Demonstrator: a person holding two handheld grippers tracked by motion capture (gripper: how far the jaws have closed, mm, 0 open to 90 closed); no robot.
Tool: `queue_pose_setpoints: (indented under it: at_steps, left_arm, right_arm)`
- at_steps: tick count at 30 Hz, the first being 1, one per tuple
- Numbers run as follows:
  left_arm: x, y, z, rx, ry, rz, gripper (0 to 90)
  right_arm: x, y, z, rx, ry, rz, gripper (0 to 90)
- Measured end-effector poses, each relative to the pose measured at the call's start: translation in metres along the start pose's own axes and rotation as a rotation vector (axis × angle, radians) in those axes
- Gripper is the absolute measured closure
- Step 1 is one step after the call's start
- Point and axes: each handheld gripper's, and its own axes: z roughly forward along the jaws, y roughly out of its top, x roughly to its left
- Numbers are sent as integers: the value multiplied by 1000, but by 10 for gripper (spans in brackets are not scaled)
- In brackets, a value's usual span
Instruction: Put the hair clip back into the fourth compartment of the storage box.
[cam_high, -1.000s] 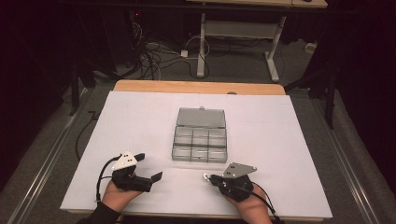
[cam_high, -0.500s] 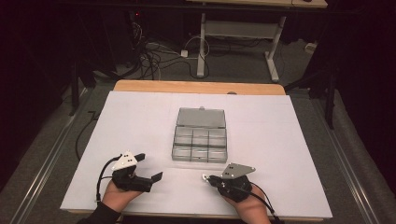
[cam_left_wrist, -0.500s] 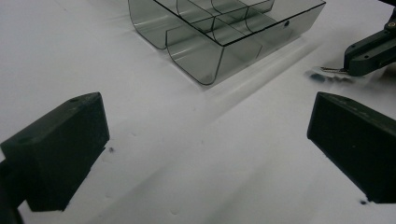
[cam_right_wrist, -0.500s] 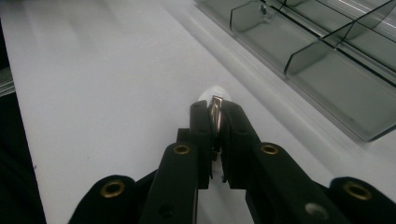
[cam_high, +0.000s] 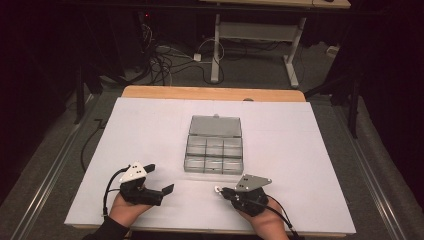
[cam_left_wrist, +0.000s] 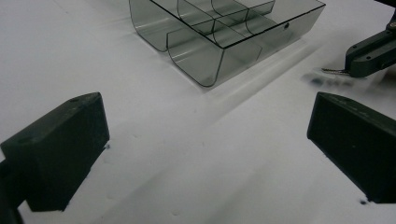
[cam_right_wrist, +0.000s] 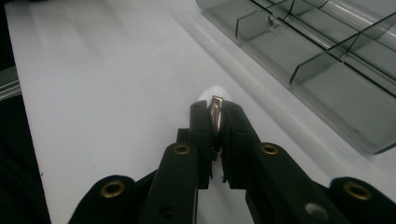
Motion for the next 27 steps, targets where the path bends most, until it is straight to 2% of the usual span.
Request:
queue_pose_setpoints:
  at_steps: [14, 27]
  left_arm:
    - [-1, -1, -1, -6, -4, -5, 0]
    - [0, -1, 0, -6, -9, -9, 0]
  right_arm:
    - [0, 11, -1, -14, 8, -10, 858]
    - [-5, 34, -9, -33, -2, -22, 858]
